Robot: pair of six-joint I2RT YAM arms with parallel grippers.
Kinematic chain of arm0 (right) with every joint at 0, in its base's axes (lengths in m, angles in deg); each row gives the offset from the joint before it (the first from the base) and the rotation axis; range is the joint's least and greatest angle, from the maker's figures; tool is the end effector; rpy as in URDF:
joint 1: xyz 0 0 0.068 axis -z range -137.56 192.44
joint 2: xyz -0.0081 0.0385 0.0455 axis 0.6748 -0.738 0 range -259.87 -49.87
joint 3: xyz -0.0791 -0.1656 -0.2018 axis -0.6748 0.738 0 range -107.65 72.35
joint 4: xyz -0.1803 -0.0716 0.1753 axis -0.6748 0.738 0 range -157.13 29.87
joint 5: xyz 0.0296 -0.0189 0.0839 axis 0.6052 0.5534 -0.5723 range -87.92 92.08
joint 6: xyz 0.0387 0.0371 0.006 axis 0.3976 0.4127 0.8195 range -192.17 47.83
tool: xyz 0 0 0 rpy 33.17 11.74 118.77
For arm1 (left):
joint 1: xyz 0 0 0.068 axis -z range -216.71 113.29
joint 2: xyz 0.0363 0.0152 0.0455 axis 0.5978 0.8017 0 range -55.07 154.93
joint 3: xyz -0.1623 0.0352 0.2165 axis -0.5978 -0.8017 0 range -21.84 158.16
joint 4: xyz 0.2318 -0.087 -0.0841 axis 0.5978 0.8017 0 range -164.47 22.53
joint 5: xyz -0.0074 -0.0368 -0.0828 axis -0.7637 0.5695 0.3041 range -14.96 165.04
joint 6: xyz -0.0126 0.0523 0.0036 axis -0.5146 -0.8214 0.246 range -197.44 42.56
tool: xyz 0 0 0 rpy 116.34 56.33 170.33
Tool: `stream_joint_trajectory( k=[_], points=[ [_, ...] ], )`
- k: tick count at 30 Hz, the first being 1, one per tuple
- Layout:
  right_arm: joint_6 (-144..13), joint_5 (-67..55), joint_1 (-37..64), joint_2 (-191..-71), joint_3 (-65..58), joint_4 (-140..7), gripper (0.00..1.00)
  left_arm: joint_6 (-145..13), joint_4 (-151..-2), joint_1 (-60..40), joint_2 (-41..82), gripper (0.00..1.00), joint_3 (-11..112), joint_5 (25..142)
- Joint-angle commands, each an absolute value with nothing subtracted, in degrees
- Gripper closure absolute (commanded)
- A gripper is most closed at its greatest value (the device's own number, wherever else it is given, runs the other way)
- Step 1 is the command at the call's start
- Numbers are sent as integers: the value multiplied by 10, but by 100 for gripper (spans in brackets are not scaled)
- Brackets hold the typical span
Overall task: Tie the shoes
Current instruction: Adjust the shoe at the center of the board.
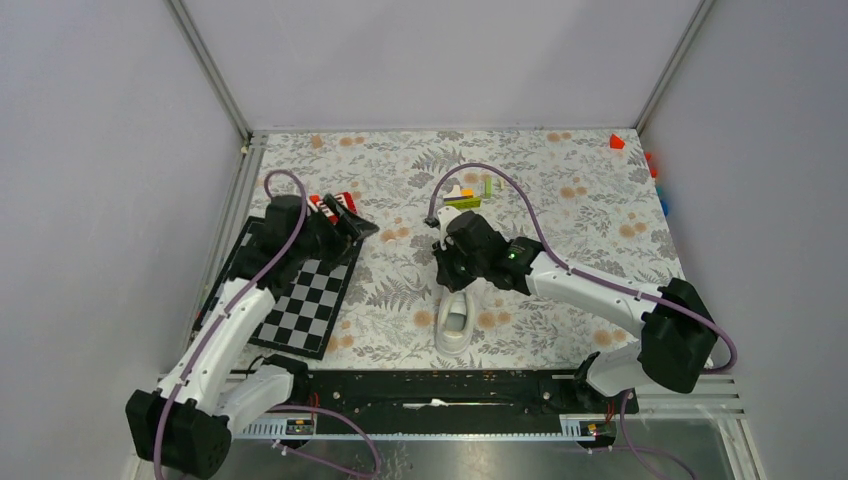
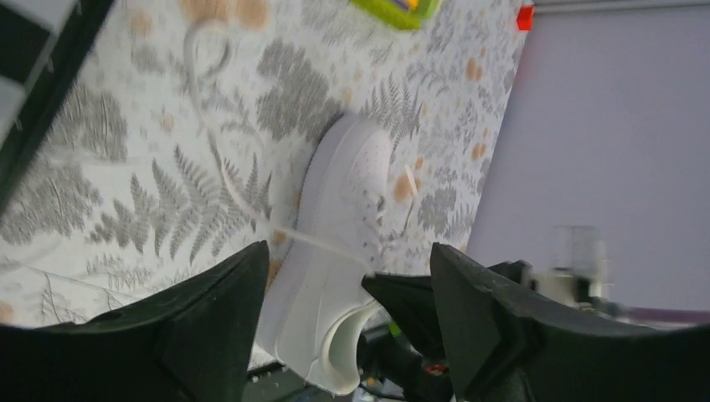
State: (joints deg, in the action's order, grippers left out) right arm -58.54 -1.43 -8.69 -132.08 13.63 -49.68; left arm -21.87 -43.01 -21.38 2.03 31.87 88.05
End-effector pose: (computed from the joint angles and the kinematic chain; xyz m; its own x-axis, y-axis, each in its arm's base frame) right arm 0.1964 0.2471 0.2606 -0.5896 -0.3566 -0.7247 -0.6865 0.6940 0.2170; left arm 0.2042 -0.0643 0.3185 -0.6711 -0.6494 -0.3577 -0.2083 0.6282 -0.7496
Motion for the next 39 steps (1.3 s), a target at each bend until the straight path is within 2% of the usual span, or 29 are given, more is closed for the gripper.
stream_joint_trajectory(
  k=[1,9,14,25,33,39],
  points=[
    [-569,0,-89,-1308,141,-527,100,-21,-583,-212,-11,28,169,1004],
    [-567,2,-89,-1303,143,-529,100,118,-760,-156,31,22,86,1035],
    [-565,2,-89,-1302,139,-527,100,230,-921,-109,109,24,40,1038],
    [-567,5,-89,-1300,140,-520,100,285,-1007,-58,191,29,55,1029],
    [-570,0,-90,-1309,134,-519,100,297,-1024,-37,216,36,63,1024],
    [-573,-4,-89,-1309,134,-516,100,301,-1041,-35,238,56,67,1022]
  ],
)
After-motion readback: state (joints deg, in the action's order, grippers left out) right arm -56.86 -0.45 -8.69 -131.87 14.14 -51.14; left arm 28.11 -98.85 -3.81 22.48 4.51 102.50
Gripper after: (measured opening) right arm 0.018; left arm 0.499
